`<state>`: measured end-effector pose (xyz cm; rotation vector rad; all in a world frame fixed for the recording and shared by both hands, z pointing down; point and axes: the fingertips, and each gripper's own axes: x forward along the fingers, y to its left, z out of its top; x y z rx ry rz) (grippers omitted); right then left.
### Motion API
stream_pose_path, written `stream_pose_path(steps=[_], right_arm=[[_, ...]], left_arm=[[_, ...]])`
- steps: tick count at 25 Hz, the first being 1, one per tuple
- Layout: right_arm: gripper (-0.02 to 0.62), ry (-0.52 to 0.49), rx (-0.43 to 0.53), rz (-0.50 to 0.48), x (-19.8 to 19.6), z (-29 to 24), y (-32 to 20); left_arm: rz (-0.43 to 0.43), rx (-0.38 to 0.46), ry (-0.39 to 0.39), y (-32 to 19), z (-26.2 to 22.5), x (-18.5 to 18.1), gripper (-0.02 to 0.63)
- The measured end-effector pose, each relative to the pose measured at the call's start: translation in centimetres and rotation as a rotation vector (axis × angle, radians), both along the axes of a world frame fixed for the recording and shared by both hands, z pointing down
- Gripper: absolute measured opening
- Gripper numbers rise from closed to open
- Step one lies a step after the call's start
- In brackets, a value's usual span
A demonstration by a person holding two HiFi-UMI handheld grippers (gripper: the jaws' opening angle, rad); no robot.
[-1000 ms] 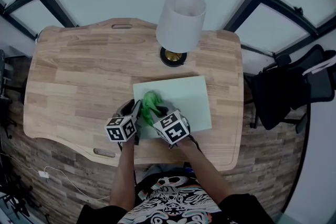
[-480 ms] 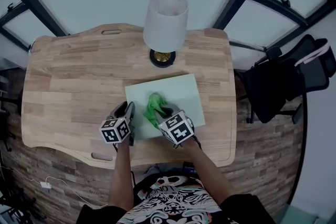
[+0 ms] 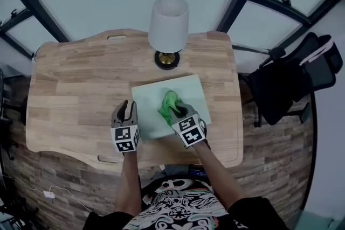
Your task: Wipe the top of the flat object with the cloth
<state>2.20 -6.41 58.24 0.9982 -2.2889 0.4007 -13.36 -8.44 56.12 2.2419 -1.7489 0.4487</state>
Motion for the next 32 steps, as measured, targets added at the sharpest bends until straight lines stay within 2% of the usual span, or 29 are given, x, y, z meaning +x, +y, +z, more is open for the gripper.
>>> stream_pose_path(steps=[2, 8, 13, 17, 21, 29, 32], right_arm=[[0.037, 0.054, 0.065, 0.008, 0.5, -0.9, 0.0], [0.037, 0.01, 0.157, 0.161, 2.8, -5.1, 0.7], [0.037, -0.051, 0.222, 0.256, 5.0, -8.6, 2.7], [0.037, -0.107, 0.277, 0.23, 4.4, -10.3, 4.8], [0.037, -0.122, 0.304, 0.216, 4.1, -11.8, 6.4], [0.037, -0.162, 0.359, 0.217, 6.6, -15.3, 8.3], [0.037, -0.159, 0.367, 0.21, 7.3, -15.4, 9.4]], left_arm=[[0.021, -0.006, 0.017, 0.6, -0.9, 0.7, 0.031], [0.042, 0.02, 0.039, 2.2, -4.2, 2.1, 0.023], [0.122, 0.068, 0.111, 4.3, -7.9, 4.3, 0.012], [0.1, 0.132, 0.067, 5.5, -10.5, 4.1, 0.012], [0.076, 0.151, 0.077, 6.4, -12.1, 4.2, 0.012], [0.031, 0.163, 0.153, 9.8, -13.9, 5.9, 0.012], [0.046, 0.147, 0.243, 11.7, -13.8, 7.2, 0.012]])
